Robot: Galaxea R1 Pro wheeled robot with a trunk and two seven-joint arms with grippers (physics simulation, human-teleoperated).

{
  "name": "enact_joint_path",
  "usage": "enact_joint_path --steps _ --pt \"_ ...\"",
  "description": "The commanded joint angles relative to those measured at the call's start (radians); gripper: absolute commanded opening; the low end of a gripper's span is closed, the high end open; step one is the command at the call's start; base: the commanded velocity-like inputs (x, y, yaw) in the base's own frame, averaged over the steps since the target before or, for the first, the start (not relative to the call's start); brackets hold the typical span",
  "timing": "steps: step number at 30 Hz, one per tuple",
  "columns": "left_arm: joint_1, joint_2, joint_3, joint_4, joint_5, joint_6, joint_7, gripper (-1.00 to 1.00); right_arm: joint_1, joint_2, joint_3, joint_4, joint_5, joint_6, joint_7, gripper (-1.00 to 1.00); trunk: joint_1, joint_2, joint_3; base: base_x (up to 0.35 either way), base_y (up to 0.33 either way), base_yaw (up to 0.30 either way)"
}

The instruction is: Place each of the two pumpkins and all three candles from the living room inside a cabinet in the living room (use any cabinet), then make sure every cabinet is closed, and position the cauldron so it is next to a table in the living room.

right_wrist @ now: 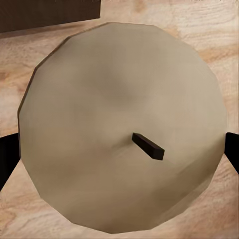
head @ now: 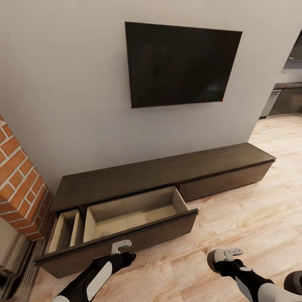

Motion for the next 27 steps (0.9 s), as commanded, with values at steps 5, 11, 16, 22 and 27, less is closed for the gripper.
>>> enact_joint_path --steps 5,11,16,22,27 --pt "0.000 0.001 0.001 -0.001 0.000 0.000 0.000 1.00 0.000 0.020 0.000 0.000 0.000 0.000 0.001 -1.00 -0.019 0.035 0.016 0.000 0.000 0.000" --pt "0.000 0.001 0.001 -0.002 0.000 0.000 0.000 1.00 0.000 0.037 0.000 -0.001 0.000 0.000 0.004 -1.00 -0.042 0.077 0.035 0.000 0.000 0.000" --pt "0.000 0.000 0.001 -0.002 0.000 -0.001 0.000 1.00 0.000 0.038 0.000 -0.002 0.000 0.000 0.004 -1.00 -0.061 0.112 0.050 0.000 0.000 0.000" --pt "0.000 -0.002 0.001 0.002 -0.001 -0.002 0.001 1.00 -0.004 0.038 0.000 -0.003 0.000 -0.001 0.004 -1.00 -0.084 0.154 0.069 0.000 0.000 0.000" --pt "0.001 -0.003 -0.003 0.004 -0.001 -0.004 0.003 1.00 -0.018 0.038 0.000 -0.003 0.000 -0.001 0.003 -1.00 -0.104 0.189 0.085 0.000 0.000 0.000"
